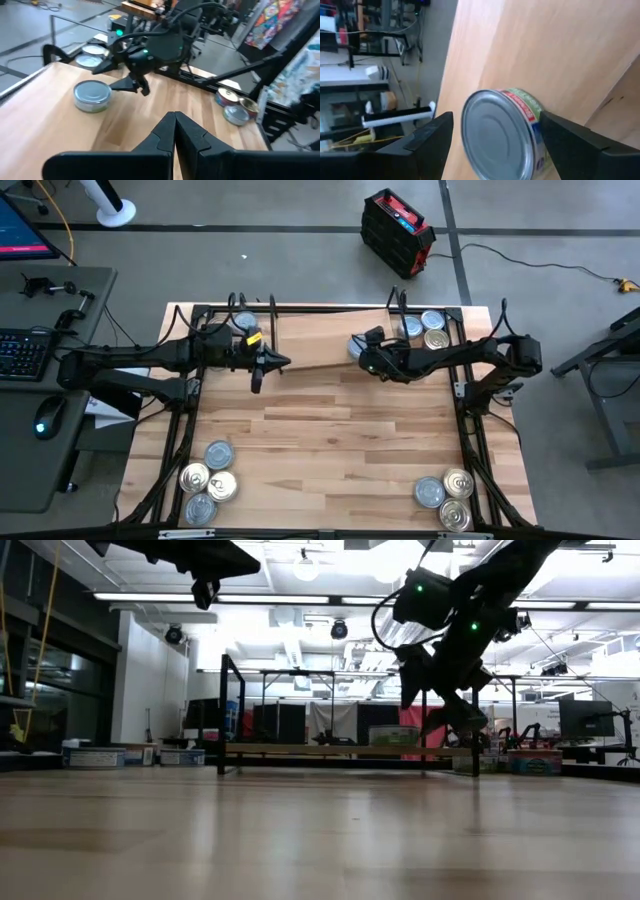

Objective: Stack canned seafood by type on shelf
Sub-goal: Put the green tuna can on the shelf

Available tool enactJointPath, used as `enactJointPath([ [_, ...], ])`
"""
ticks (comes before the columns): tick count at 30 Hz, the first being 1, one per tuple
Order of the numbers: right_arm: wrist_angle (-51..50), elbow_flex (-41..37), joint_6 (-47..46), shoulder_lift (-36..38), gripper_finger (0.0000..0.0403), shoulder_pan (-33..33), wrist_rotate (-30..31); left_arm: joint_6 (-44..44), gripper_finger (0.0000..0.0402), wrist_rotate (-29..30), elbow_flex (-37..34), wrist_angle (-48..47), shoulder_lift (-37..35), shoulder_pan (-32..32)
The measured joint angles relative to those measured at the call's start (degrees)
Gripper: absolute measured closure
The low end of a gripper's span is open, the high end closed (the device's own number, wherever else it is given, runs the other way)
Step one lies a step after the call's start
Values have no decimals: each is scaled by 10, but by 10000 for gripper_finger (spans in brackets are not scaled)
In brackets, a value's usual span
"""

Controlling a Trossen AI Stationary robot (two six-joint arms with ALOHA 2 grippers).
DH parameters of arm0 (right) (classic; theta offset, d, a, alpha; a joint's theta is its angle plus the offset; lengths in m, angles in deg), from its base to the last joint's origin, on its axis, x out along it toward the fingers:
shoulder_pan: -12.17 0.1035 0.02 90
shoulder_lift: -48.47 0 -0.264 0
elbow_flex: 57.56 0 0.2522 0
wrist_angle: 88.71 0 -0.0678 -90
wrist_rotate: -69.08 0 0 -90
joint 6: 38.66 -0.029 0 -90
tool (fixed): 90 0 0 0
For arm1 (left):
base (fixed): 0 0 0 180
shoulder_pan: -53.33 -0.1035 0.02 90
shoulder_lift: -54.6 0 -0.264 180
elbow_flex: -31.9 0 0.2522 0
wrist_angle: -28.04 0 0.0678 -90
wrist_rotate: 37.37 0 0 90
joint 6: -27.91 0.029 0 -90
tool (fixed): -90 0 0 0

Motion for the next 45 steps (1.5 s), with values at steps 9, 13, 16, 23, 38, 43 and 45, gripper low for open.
enactJointPath([
  [9, -25, 0, 66, 23, 117, 14, -36, 13, 401, 3, 0, 0, 0, -4],
  [13, -32, 0, 118, 53, 117, 32, -48, 26, 401, 0, 0, 1, 0, -4],
  [16, -12, 0, 171, 80, 117, 55, -42, 22, 401, -13, 0, 8, 0, -4],
  [23, 100, 0, 327, 123, 117, 108, -3, -43, 401, -83, 0, 62, -5, 0],
  [38, 175, 4, 615, 110, 340, 64, -241, -109, 401, -31, 0, 141, -5, 29],
  [43, 55, 70, 721, 85, 380, 60, -274, -114, 401, -16, 0, 169, -5, 31],
  [45, -10, 98, 772, 79, 384, 60, -280, -89, 401, -12, 0, 155, -5, 29],
])
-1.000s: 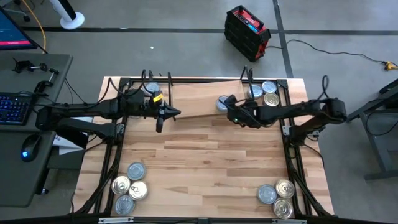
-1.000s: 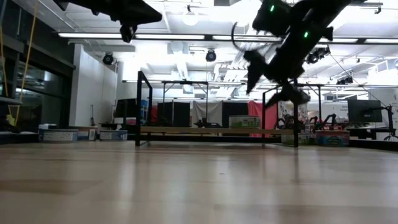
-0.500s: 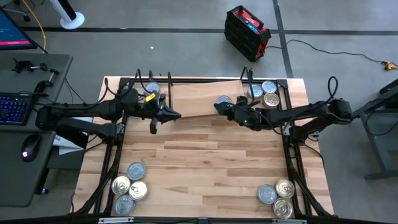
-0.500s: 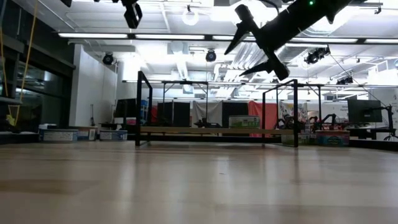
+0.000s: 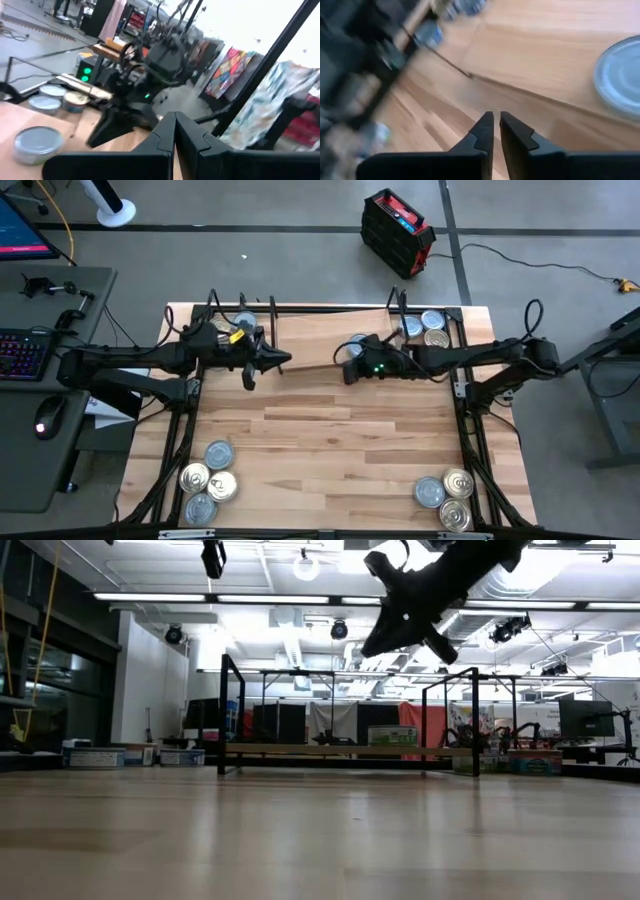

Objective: Stack canned seafood by type on shelf
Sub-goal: Put the green tuna can on the shelf

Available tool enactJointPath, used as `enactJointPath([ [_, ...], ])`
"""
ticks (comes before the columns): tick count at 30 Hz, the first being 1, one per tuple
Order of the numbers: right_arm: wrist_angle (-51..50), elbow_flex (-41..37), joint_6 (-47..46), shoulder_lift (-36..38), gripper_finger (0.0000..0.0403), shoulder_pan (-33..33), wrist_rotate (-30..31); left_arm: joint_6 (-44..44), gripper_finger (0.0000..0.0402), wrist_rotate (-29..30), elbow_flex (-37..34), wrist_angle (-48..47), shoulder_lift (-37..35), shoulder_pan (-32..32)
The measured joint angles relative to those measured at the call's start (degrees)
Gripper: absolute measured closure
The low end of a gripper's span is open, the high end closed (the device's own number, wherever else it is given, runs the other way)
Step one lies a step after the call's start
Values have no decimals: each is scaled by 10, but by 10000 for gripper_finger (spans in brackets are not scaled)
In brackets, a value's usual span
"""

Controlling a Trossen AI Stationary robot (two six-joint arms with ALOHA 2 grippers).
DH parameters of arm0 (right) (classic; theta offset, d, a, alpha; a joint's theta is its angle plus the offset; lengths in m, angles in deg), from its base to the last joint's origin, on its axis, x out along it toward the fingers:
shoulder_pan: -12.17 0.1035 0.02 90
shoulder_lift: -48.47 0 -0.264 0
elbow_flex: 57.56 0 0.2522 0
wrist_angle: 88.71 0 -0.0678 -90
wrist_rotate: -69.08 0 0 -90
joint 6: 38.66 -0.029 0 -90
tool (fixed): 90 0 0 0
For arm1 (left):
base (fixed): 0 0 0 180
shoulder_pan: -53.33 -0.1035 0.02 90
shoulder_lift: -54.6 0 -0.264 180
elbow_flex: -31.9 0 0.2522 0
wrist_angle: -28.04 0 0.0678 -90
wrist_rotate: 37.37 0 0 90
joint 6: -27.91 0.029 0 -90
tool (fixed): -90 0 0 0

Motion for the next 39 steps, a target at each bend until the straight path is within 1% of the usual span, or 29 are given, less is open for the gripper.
enactJointPath([
  [2, -42, 21, 47, -1, 396, -1, -1, 25, 401, 13, 0, -12, 1, -2],
  [4, -61, 40, 80, -1, 399, -1, 0, 27, 401, 16, 0, -16, 0, -3],
  [10, -63, 66, 135, -1, 402, -1, -9, -10, 401, 15, 0, -19, 0, -3],
  [12, -60, 66, 145, -2, 402, -1, -23, -19, 401, 15, 0, -13, 0, -3],
  [16, -57, 67, 160, -33, 402, -10, -34, -26, 401, 15, 0, -2, 0, -2],
  [18, -27, 67, 161, -59, 403, -16, -35, -32, 401, 13, 0, -12, 0, -2],
  [20, -22, 88, 170, -89, 403, -23, -33, -33, 401, 12, 0, -22, 0, -2],
  [22, -59, 130, 188, -126, 403, -31, -23, -33, 401, 9, 0, -26, 0, -2],
  [26, -212, 238, 227, -202, 403, -53, 13, -34, 401, 9, 0, -25, 0, -2],
  [28, -276, 281, 238, -235, 403, -66, 13, -42, 401, 9, 0, -26, 0, -2],
  [30, -318, 312, 244, -260, 403, -76, 7, -50, 401, 10, 0, -26, 0, -2],
  [34, -388, 358, 262, -293, 403, -82, -13, -57, 401, 11, 0, -29, 0, -2],
  [36, -412, 363, 266, -304, 403, -86, -32, -57, 401, 11, 0, -29, 0, -2],
  [39, -437, 363, 264, -312, 403, -88, -37, -57, 401, 11, 0, -29, 0, -2],
])
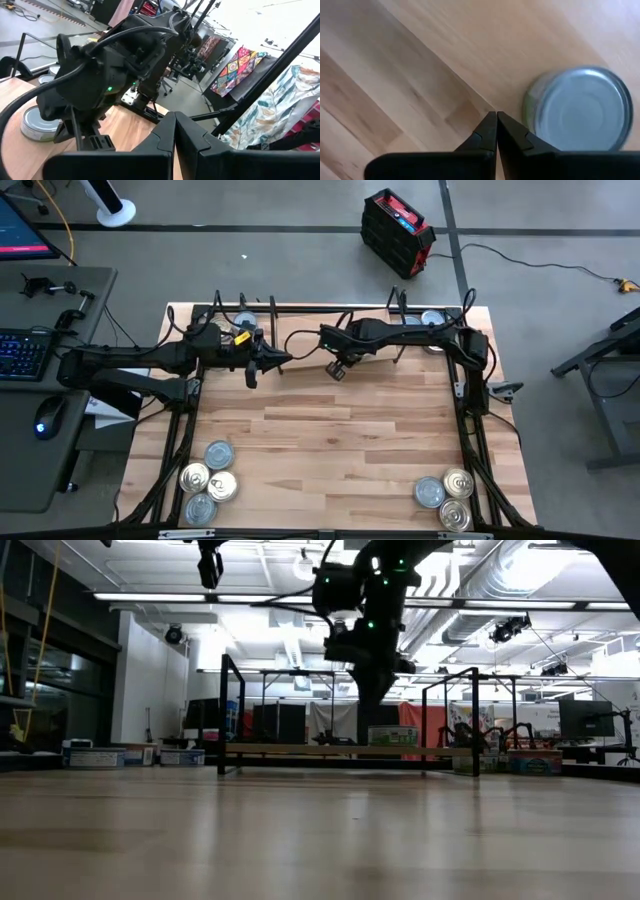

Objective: Stack canned seafood by type on shelf
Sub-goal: Put the green tuna can on the shelf

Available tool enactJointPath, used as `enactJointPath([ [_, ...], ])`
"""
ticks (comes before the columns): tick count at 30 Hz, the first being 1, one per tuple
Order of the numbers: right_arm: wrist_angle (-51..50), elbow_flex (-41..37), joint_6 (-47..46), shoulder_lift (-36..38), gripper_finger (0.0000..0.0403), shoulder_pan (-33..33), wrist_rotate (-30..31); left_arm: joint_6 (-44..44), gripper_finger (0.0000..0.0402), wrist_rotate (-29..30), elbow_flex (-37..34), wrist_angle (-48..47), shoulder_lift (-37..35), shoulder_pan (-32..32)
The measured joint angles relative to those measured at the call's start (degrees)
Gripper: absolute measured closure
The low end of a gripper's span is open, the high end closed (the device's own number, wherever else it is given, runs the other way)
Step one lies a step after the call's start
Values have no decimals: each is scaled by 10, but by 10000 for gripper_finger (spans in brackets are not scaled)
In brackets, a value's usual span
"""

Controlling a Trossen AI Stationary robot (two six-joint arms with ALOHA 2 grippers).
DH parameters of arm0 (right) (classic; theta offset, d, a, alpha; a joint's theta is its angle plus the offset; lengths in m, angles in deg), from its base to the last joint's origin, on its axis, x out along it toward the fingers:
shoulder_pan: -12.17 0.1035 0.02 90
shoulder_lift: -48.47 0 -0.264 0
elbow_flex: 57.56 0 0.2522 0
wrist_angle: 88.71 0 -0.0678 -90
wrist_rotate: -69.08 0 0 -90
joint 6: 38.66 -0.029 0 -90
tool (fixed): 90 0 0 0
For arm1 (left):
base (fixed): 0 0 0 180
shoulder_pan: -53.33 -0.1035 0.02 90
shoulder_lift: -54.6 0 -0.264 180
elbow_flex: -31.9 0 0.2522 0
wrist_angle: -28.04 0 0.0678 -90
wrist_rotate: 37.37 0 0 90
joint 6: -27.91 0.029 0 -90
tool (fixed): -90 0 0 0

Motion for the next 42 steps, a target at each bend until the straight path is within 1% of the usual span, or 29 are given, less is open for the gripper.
enactJointPath([
  [7, -26, 0, 1, -2, 403, -5, 11, 9, 401, 0, 0, 0, 0, 0],
  [12, -28, 0, 12, -2, 403, -22, 28, 10, 401, 0, 0, 0, 0, 0],
  [25, -38, 0, 47, -2, 403, -77, 20, 24, 401, 0, 0, 0, 0, 0],
  [29, -50, 0, 43, -16, 403, -88, 19, 27, 401, 0, 0, -1, 0, 0],
  [34, -43, 3, 50, -32, 403, -95, 16, 27, 401, 1, 0, -1, 0, -1],
  [38, -30, 3, 50, -34, 403, -111, 58, 32, 401, 5, 0, 0, 0, -2],
  [42, -29, 2, 50, -35, 403, -143, 76, 31, 401, 5, 0, 0, 0, -2],
])
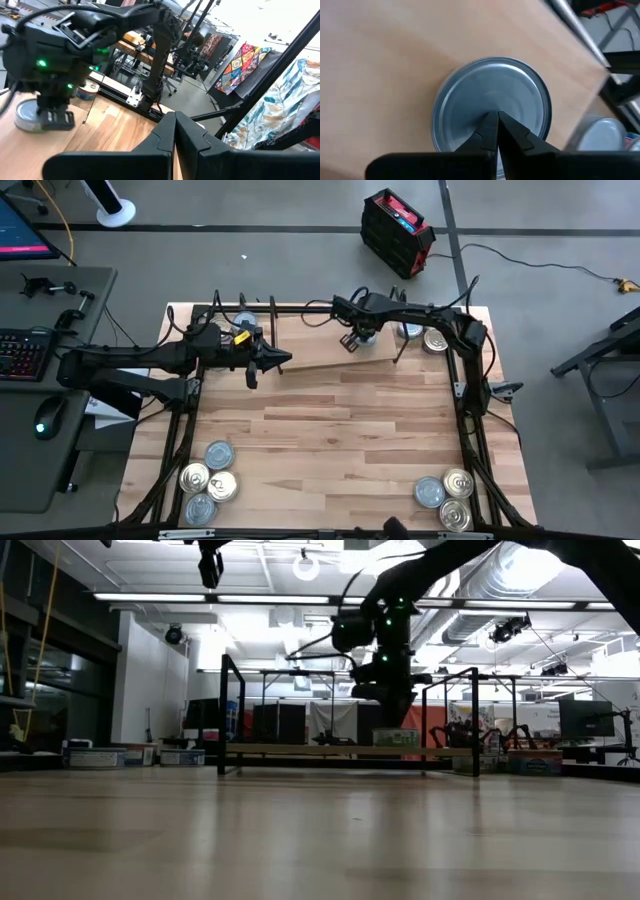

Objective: Stack canned seafood by type on shelf
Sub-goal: Put the green tuna can on the shelf

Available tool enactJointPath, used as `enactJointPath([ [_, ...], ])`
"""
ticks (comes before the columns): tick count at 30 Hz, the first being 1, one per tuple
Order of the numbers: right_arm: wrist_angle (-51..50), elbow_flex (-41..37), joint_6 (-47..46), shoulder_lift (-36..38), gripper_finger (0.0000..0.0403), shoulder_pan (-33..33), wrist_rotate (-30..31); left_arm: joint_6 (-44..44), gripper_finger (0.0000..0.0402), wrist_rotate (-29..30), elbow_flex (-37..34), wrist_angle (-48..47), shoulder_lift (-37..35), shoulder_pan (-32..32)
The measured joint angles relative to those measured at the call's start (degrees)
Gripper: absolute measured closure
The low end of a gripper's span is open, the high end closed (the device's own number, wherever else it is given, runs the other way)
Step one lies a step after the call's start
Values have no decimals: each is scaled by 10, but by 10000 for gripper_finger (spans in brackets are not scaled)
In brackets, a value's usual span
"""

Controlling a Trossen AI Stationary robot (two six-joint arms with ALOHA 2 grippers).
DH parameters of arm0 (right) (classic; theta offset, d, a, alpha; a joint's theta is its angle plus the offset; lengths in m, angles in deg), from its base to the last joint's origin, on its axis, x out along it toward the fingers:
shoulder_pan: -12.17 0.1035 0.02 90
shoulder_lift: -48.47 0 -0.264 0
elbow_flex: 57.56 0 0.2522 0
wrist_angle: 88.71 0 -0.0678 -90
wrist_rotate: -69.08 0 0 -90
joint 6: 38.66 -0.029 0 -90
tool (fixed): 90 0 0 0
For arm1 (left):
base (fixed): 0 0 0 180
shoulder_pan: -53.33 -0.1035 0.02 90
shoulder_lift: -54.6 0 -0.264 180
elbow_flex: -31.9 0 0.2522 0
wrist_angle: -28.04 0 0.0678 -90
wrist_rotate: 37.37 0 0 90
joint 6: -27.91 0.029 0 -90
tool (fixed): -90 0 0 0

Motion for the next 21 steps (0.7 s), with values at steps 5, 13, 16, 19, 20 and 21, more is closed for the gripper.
enactJointPath([
  [5, 28, -1, 0, -1, 403, -37, 21, 0, 401, 0, 0, 0, 0, 0],
  [13, 39, -2, 2, -2, 403, -77, 20, -4, 401, 0, 0, 0, 0, 0],
  [16, 42, -2, -2, 0, 403, -79, 20, -5, 401, 0, 0, 0, 0, 0],
  [19, 41, -4, -2, 11, 403, -72, -1, -6, 401, 0, 0, 0, 0, 0],
  [20, 40, -5, -2, 17, 403, -70, -11, -6, 401, 0, 0, 0, 0, 0],
  [21, 42, -5, -2, 25, 403, -66, -21, -6, 401, 0, 0, 1, 0, 0],
])
